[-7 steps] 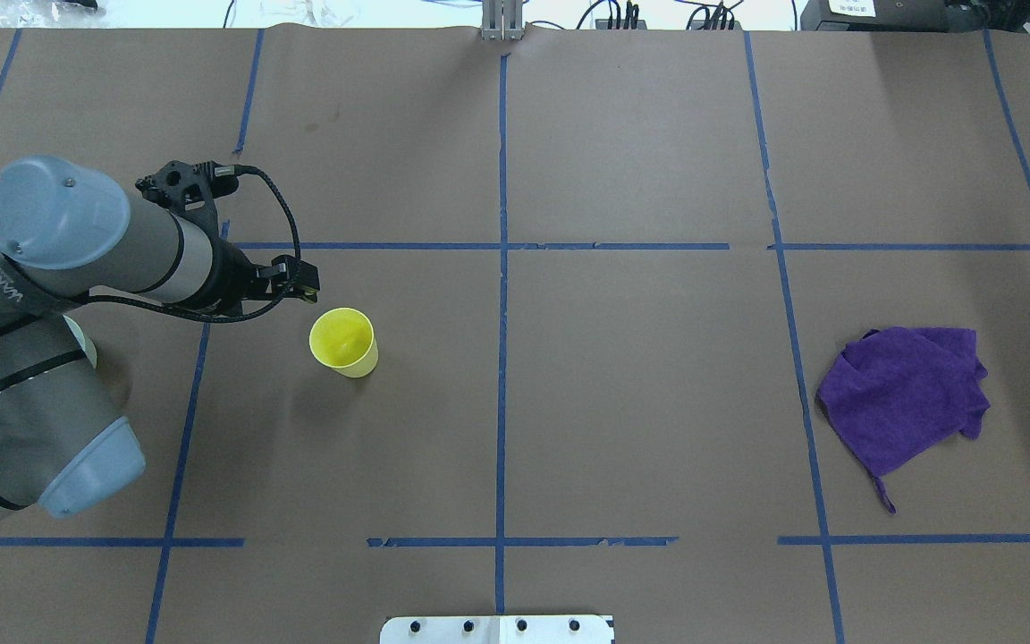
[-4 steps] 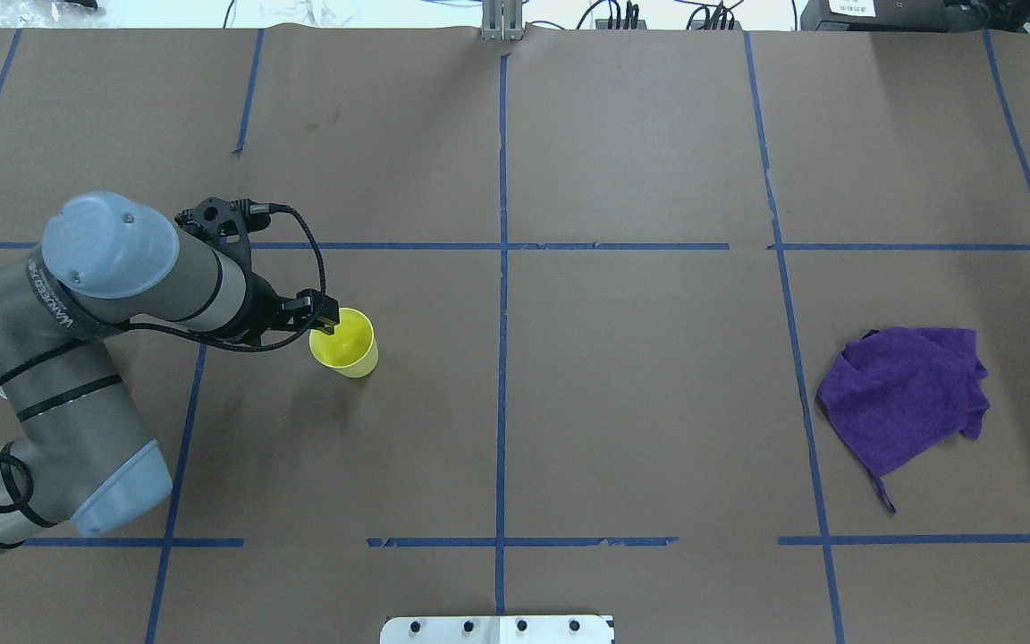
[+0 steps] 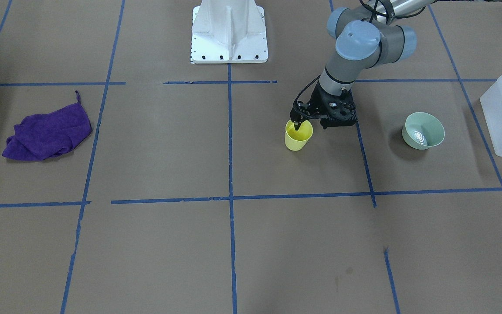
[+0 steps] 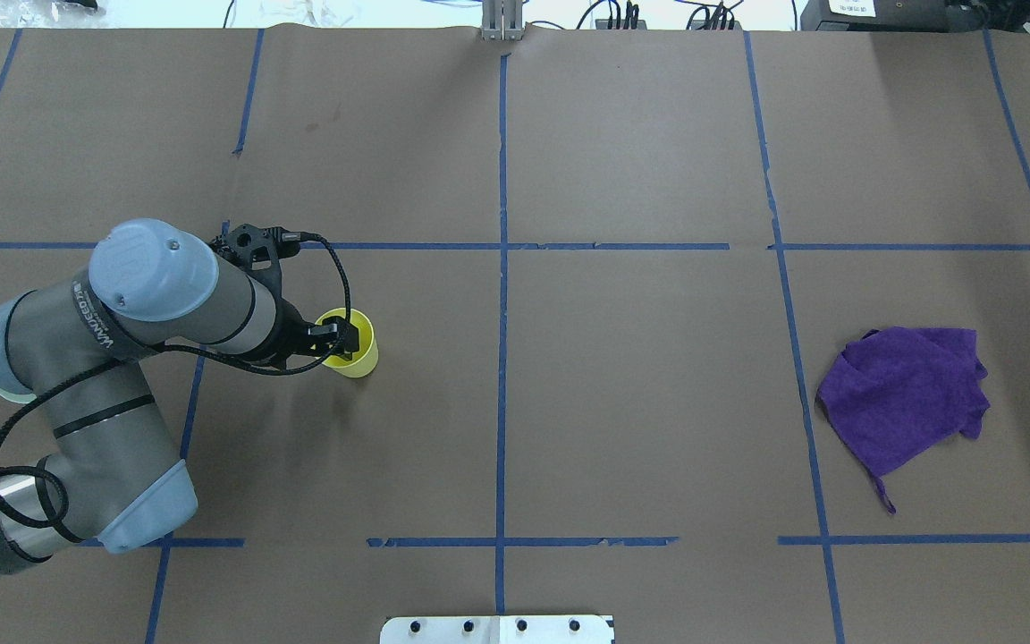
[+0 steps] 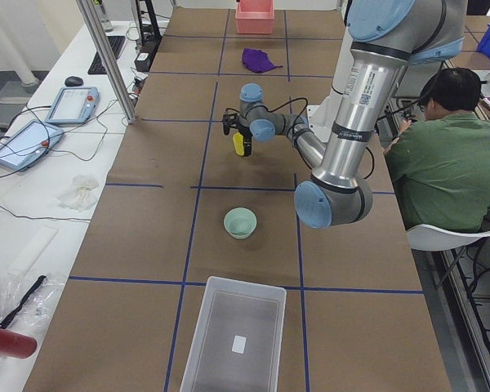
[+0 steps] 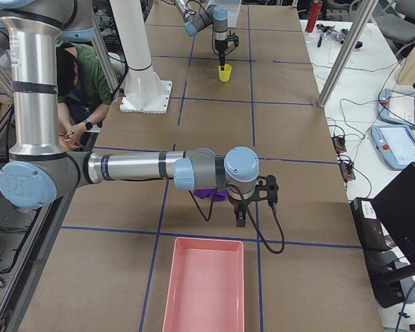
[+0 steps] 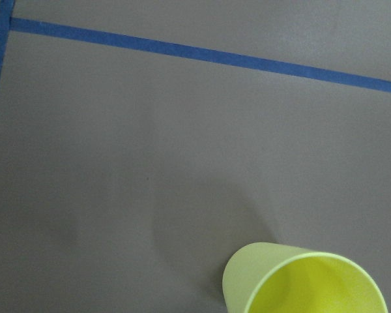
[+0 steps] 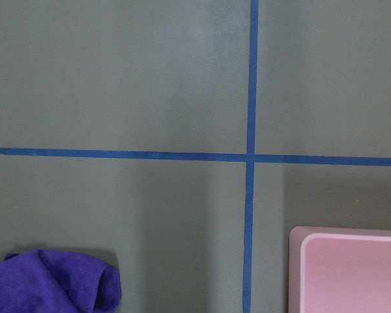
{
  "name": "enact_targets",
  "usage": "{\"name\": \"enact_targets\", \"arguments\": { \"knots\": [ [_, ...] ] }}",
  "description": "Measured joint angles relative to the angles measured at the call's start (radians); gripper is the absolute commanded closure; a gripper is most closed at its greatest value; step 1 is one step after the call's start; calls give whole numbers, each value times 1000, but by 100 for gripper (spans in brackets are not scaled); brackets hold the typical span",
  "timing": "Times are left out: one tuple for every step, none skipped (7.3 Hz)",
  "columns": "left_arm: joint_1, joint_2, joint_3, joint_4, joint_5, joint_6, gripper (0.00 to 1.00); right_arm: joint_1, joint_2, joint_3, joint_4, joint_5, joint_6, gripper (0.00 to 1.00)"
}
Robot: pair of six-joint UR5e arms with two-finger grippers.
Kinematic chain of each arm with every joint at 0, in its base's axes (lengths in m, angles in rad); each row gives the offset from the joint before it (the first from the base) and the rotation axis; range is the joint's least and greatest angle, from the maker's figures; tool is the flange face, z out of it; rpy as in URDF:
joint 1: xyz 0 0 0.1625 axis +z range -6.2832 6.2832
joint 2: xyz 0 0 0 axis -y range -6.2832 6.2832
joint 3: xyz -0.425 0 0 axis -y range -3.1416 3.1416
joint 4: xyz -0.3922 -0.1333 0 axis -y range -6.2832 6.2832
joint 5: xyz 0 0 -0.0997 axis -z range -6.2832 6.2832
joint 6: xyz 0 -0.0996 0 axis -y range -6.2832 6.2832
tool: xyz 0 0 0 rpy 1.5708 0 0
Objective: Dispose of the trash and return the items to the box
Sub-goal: 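Close the left gripper on the yellow cup rim, then lift the yellow cup toward the clear bin while the right gripper reaches the purple cloth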
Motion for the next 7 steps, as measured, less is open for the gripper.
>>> {"name": "enact_targets", "arguments": {
  "knots": [
    [4, -7, 13, 0, 0, 0, 100, 0, -2, 1, 0, 6, 0, 0],
    [3, -7, 13, 0, -1, 1, 100, 0, -3, 1, 0, 8, 0, 0],
    [0, -4, 7, 0, -2, 4, 100, 0, -3, 2, 0, 9, 0, 0],
    [-9, -3, -1, 7, -5, 6, 100, 0, -4, 3, 0, 11, 0, 0],
    [-20, -6, -17, 29, -8, 8, 100, 0, -4, 3, 0, 17, 0, 0],
    [-32, -11, -50, 65, -10, 10, 100, 0, -3, 5, 1, 30, 13, 0],
    [-54, -18, -95, 116, -11, 19, 100, -4, -1, 13, 1, 45, 60, 0]
  ]
}}
